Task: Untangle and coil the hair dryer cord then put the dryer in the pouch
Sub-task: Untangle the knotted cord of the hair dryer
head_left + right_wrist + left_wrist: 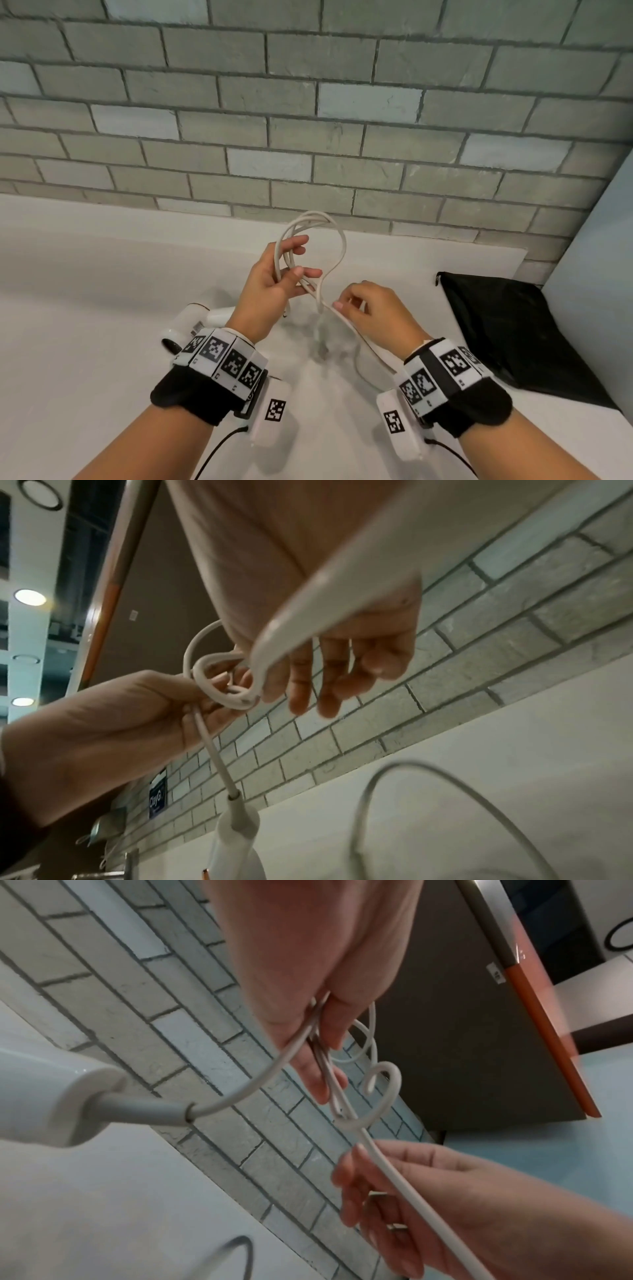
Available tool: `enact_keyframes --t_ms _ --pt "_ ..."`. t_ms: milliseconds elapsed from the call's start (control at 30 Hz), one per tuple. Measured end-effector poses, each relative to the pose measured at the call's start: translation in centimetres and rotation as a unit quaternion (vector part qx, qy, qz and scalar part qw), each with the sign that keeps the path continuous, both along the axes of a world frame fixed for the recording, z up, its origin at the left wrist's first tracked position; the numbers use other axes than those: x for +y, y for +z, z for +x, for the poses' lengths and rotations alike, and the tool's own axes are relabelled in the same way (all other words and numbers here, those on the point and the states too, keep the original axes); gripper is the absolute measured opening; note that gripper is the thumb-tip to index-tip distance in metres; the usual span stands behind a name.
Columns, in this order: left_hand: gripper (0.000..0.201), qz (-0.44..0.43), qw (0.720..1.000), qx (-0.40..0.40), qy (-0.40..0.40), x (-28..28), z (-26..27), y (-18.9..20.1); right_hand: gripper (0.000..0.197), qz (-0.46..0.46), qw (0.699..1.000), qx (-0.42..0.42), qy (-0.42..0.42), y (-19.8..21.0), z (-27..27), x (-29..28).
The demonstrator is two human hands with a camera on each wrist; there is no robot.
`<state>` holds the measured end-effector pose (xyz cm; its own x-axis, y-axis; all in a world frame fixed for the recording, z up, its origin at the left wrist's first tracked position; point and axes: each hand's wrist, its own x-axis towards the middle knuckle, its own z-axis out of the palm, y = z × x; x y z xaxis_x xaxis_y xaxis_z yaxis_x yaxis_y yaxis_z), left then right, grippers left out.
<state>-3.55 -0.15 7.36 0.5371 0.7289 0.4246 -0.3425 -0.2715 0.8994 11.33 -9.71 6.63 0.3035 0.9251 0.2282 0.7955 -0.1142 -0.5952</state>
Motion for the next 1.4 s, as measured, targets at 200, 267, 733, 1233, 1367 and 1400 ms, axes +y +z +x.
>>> enact_keyframes --t_ms 200,267,733,1233,1367,1400 --pt "0.024 -0.027 0.998 0.014 -0.062 -0.2 -0.3 0.3 0.024 0.107 0.945 0.294 0.093 2.7 -1.4 -0.3" --pt "0.021 -0.03 0.996 0.034 -0.078 -0.1 -0.4 0.3 0.01 0.12 0.931 0.322 0.125 3.7 -1.4 -0.6" --pt "0.03 -0.169 0.981 -0.098 -0.016 2.2 -2.1 1.7 0.013 0.217 0.876 0.407 -0.143 4.6 5.7 -2.0" --pt "0.039 0.005 0.97 0.219 -0.108 -2.5 1.9 4.4 0.022 0.2 0.914 0.318 0.157 7.6 0.5 -3.3" --pt "0.022 -0.038 0.973 0.177 -0.142 -2.9 2.6 4.1 0.024 0.195 0.897 0.364 0.159 7.0 0.9 -3.9" --pt "0.015 -0.032 0.975 0.166 -0.143 -3.0 2.7 3.9 0.024 0.195 0.892 0.376 0.156 6.9 1.1 -4.0"
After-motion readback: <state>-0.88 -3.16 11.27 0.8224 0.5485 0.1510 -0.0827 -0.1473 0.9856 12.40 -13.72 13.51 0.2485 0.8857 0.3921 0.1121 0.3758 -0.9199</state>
